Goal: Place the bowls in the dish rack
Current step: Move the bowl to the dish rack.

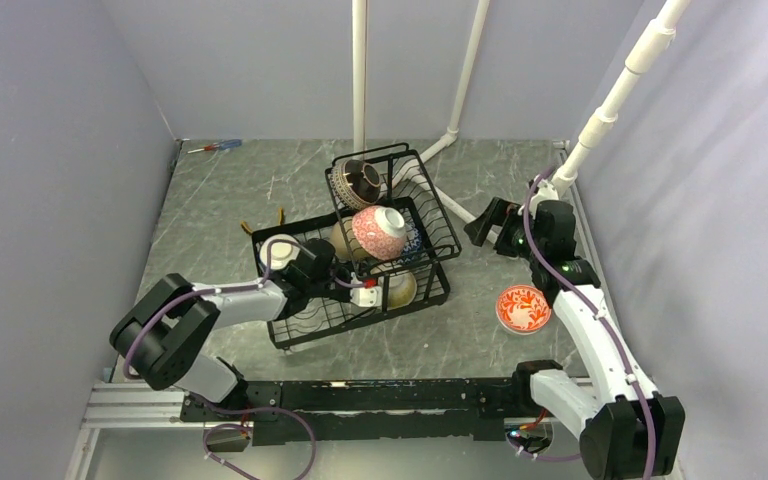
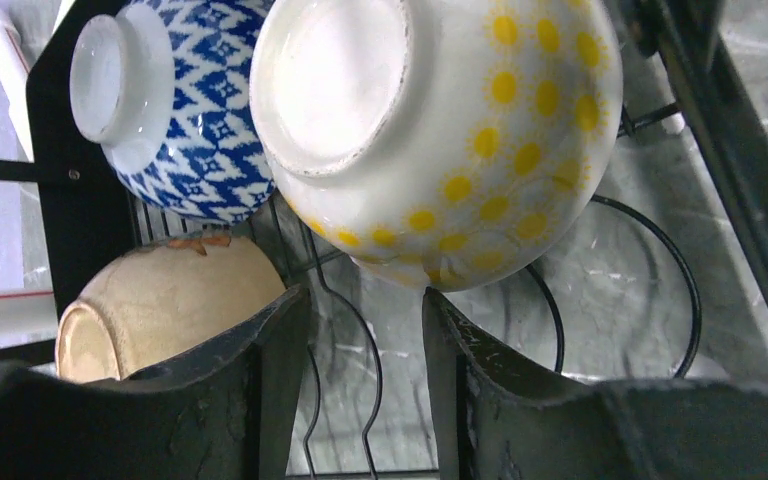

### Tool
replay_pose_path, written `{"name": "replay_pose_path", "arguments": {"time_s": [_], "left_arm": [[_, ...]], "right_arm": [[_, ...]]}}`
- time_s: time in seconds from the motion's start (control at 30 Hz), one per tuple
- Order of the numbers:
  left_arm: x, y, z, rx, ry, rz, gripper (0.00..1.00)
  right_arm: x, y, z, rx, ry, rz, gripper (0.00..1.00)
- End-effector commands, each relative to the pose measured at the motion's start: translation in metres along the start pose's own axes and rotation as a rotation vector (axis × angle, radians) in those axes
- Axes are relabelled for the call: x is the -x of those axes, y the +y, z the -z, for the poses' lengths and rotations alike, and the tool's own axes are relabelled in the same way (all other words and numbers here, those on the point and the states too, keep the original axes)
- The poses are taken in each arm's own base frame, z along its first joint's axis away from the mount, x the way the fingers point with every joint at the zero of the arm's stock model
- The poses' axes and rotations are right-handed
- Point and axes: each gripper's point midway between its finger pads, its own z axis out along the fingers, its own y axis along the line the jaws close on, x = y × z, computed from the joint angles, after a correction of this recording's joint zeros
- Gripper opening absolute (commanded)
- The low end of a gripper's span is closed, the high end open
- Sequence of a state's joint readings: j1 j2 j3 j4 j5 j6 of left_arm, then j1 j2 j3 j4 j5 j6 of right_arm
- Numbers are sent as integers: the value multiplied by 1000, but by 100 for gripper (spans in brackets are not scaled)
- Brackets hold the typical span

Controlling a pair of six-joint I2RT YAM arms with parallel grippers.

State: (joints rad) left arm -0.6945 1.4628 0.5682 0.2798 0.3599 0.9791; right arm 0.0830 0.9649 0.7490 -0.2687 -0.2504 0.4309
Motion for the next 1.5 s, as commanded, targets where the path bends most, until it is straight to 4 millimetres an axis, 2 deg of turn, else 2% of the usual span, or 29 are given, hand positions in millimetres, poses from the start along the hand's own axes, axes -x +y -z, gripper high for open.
{"name": "replay_pose_path", "arguments": {"time_s": [0.0, 0.17, 0.37, 0.47, 0.57, 0.67, 0.83, 1.0, 1.2, 1.33, 1.47], "left_arm": [[35, 24, -15, 58, -121, -63, 50], [51, 23, -28, 66, -167, -72, 50], [61, 23, -40, 89, -194, -82, 53], [61, 22, -41, 108, -191, -99, 55], [55, 29, -35, 175, -158, -110, 59], [51, 43, -17, 270, -116, -116, 68], [43, 54, 23, 367, -27, -89, 80], [29, 51, 65, 410, 74, -24, 84], [13, 51, 117, 510, 192, 144, 87], [15, 51, 145, 570, 191, 233, 91], [5, 43, 160, 568, 260, 283, 92]], "right_arm": [[5, -9, 7, -56, -38, -6, 100], [-7, -21, 11, -107, -7, -25, 100], [-22, -31, 17, -162, 24, -72, 100], [-28, -37, 20, -197, 32, -103, 100], [-35, -49, 26, -266, 32, -130, 100], [-37, -58, 34, -329, 24, -152, 100], [-49, -69, 47, -417, 35, -228, 97], [-67, -88, 60, -551, 82, -289, 89], [-87, -103, 69, -656, 142, -325, 90], [-78, -119, 83, -778, 69, -337, 91], [-62, -134, 103, -901, -48, -356, 90]]}}
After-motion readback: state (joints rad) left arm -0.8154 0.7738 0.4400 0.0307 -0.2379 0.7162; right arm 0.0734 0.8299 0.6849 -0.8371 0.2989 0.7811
